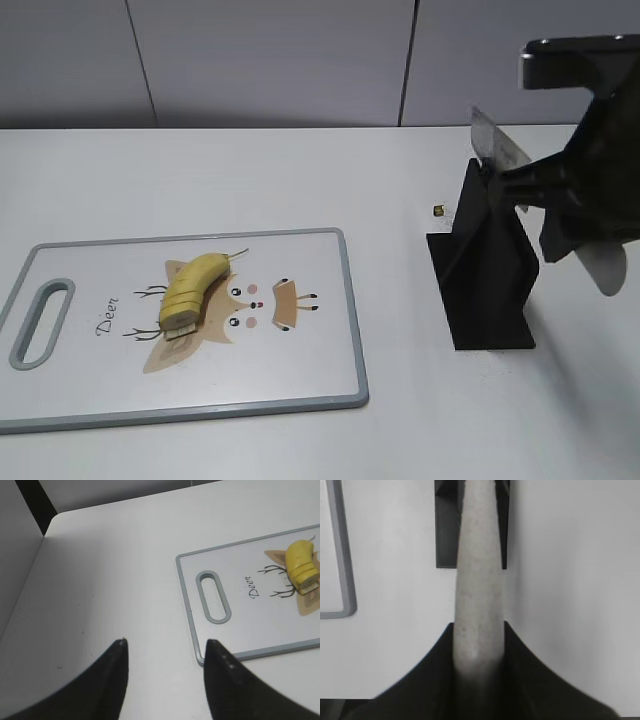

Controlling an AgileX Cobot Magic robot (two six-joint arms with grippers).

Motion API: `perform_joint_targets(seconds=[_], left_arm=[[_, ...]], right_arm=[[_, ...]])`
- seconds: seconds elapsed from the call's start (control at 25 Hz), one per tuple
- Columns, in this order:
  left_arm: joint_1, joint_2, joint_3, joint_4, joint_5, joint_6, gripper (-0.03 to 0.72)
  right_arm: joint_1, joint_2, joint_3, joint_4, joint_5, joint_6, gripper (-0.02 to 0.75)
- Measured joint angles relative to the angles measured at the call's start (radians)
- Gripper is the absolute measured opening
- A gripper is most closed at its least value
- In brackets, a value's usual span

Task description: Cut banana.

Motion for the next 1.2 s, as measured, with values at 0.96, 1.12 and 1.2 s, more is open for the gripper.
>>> perform_joint_targets(seconds=[0.96, 1.12, 1.2], left_arm=[[0.000, 0.246, -0.094, -0.116, -0.104, 0.166, 0.480], [0.000, 0.430, -0.147, -0.225, -0.201, 0.296, 0.480], [0.000, 0.526, -0.183, -0.293, -0.214, 0.392, 0.480]], right_arm=[[0.000, -0.048, -0.182, -0.015, -0.007, -0.573, 0.161], [0.000, 0.037, -0.261, 0.032, -0.023, -0.823, 0.161], [0.000, 0.072, -0.286, 0.081, -0.032, -0.947, 0.161]])
